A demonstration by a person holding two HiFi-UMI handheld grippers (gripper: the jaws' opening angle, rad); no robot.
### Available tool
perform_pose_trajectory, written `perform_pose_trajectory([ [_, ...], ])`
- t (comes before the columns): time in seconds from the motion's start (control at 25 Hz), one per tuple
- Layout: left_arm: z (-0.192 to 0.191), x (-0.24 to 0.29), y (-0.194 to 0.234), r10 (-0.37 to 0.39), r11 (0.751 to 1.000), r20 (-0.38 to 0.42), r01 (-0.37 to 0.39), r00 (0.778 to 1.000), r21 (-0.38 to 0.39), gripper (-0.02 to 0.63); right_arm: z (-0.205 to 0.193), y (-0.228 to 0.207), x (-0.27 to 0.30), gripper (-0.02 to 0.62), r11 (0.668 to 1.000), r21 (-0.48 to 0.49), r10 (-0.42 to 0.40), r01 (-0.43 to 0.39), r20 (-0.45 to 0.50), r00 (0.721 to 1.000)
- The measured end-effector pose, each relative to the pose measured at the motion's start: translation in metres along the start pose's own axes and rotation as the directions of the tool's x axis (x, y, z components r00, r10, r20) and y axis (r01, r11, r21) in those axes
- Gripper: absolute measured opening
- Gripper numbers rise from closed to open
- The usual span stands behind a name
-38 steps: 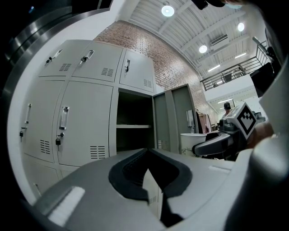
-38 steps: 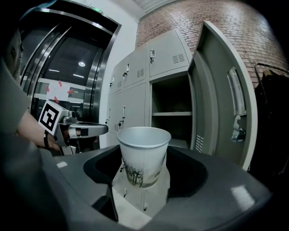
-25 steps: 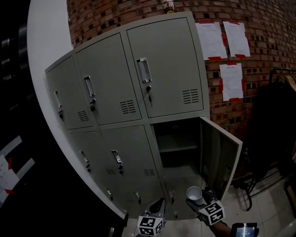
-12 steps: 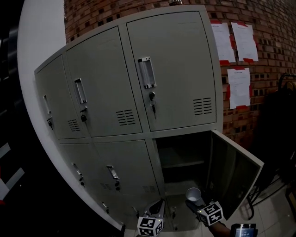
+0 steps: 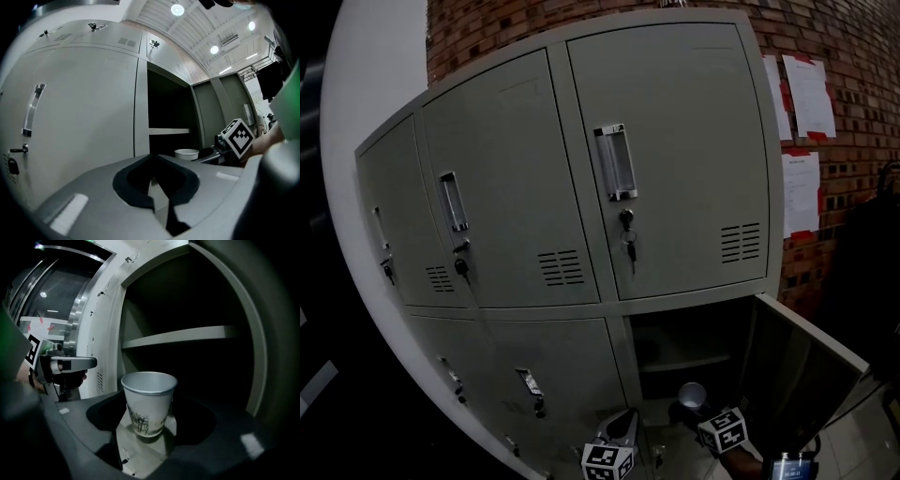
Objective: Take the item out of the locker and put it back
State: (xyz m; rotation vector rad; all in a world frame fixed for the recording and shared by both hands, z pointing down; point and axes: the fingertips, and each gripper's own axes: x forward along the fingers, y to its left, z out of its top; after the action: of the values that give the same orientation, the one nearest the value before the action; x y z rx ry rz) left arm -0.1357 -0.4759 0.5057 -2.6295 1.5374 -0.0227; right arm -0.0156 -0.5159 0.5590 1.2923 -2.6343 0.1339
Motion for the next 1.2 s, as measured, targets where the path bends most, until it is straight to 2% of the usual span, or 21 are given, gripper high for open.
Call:
perform_pose_trajectory([
  [0.6, -0.008, 0.017, 0.019, -0.032, 0.999, -0.017, 0.032, 0.999, 0.007, 0.002, -0.01, -0.043, 0.08, 0.299, 0.998, 0.023, -0.055, 0.056, -0.053, 0.997],
  [1.08, -0.009, 0.015, 0.022, -0.048, 0.999, -0.027, 0.049, 0.998, 0.024, 0.002, -0.04, -0.067, 0.103, 0.302, 0.991, 0.048, -0.119, 0.127, -0.152, 0.981],
  [1.2, -0.009, 0.015, 0.022, -0.047, 0.999, -0.027, 0.048, 0.999, 0.026, 0.002, -0.038, -0.063, 0.105, 0.305, 0.993, 0.05, -0.097, 0.106, -0.151, 0.984],
])
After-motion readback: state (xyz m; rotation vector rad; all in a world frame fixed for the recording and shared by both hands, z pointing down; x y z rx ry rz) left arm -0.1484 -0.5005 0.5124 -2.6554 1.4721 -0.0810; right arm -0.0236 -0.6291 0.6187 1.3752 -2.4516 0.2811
